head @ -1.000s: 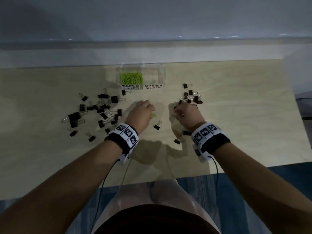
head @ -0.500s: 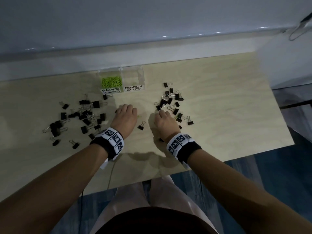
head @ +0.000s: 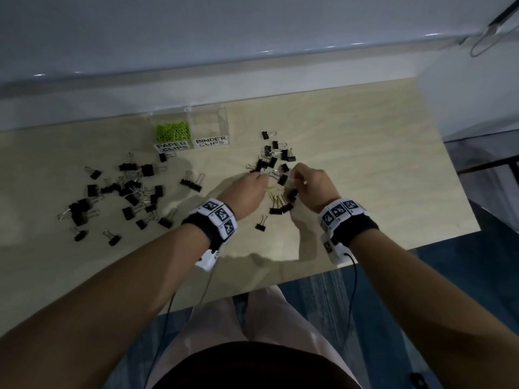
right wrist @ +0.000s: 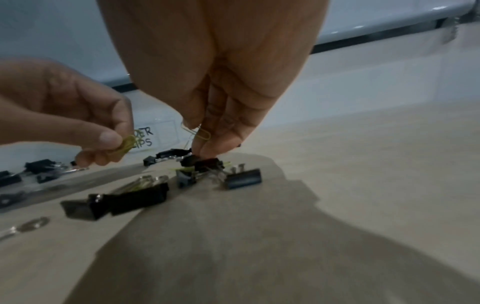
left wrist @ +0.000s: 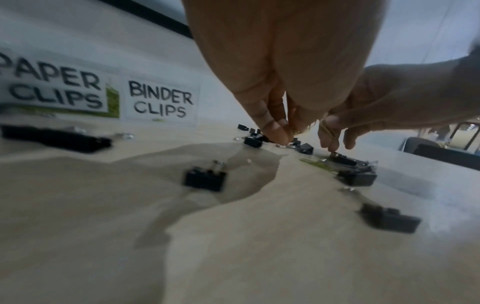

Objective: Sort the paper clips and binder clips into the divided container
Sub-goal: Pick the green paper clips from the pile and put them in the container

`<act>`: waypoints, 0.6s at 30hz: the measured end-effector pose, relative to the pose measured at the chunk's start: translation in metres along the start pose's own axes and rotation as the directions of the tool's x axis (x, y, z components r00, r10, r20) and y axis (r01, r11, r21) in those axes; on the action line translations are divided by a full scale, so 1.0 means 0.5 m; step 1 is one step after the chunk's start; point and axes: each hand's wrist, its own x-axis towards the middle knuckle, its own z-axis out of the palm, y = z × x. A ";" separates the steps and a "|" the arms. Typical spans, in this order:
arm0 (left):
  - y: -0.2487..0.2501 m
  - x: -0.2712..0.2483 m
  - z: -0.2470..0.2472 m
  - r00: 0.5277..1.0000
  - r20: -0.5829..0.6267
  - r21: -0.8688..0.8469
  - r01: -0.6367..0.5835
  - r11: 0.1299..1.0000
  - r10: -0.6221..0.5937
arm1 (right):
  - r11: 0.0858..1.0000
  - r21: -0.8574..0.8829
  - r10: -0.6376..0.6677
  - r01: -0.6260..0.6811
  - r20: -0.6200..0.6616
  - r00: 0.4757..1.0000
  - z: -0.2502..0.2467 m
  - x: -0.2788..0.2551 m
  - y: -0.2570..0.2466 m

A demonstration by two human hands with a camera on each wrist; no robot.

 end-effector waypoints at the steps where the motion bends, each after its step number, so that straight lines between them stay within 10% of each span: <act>1: 0.011 0.006 0.005 1.000 -0.002 -0.021 -0.002 1.000 0.002 | 0.999 0.049 0.021 -0.021 -0.018 1.000 0.001 -0.009 0.009; 9: -0.001 0.017 0.035 0.999 0.018 -0.069 -0.050 0.996 0.051 | 0.928 0.314 0.250 -0.201 -0.124 0.960 -0.007 -0.054 0.065; 18: -0.017 0.024 0.051 0.990 0.022 -0.074 -0.141 0.987 0.143 | 0.968 -0.212 0.163 -0.133 0.131 0.978 -0.014 -0.010 0.023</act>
